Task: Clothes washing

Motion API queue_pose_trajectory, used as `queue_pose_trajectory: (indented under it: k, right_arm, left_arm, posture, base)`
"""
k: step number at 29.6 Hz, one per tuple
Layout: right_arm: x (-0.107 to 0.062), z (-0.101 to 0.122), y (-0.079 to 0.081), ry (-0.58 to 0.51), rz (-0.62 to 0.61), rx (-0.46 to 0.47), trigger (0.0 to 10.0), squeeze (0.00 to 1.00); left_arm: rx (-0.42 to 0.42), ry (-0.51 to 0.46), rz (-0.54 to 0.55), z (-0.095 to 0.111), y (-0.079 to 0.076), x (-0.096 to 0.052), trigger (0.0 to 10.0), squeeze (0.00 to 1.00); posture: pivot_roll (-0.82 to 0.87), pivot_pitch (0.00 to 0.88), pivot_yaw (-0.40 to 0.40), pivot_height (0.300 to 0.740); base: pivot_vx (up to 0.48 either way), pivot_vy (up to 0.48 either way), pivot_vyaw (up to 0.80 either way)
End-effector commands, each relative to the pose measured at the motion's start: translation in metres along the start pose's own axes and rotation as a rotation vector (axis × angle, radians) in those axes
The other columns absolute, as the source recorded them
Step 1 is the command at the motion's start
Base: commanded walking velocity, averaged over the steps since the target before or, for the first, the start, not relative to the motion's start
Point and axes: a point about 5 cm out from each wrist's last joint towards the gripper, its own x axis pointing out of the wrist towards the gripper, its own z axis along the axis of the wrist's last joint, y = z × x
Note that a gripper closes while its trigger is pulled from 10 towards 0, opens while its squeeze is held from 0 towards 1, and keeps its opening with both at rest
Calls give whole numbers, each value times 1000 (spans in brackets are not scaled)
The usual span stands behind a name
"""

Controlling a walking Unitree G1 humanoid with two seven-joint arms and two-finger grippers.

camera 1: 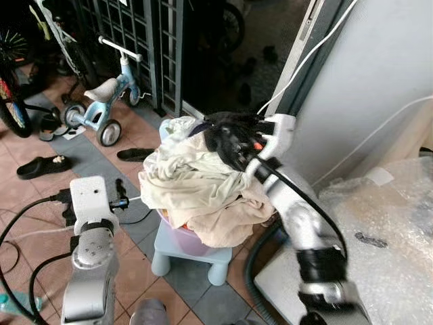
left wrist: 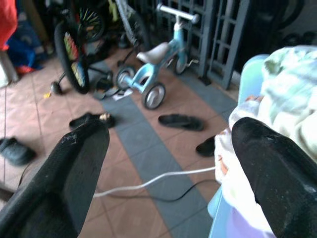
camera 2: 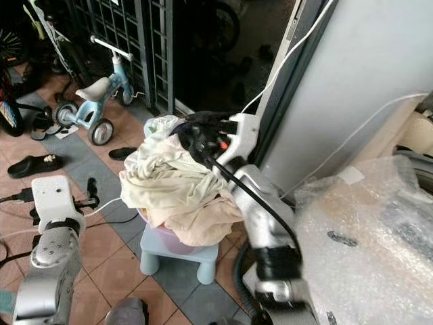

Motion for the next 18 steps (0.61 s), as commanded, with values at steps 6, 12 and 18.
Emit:
queue_pose_trajectory:
  k: [6,12,18]
  right_arm:
    - [-35,6,13,40,106,-44,0,0]
    - [-39,13,-6,11,-85,-308,0,0]
    - [-32,21,-11,-37,-197,-447,1294,0]
  left_arm:
    - [32,-9,-58,-3,-10,4,10000,0]
    - [19,-31,-61,1,-14,8,10000,0]
    - [38,-48,-71,2,-15,6,10000,0]
  posture:
    - [1,0,-40,740]
    - [2,0,-33,740]
    - [13,0,-36,740]
  base:
    - [0,0,0]
    - [0,0,0]
    - [0,0,0]
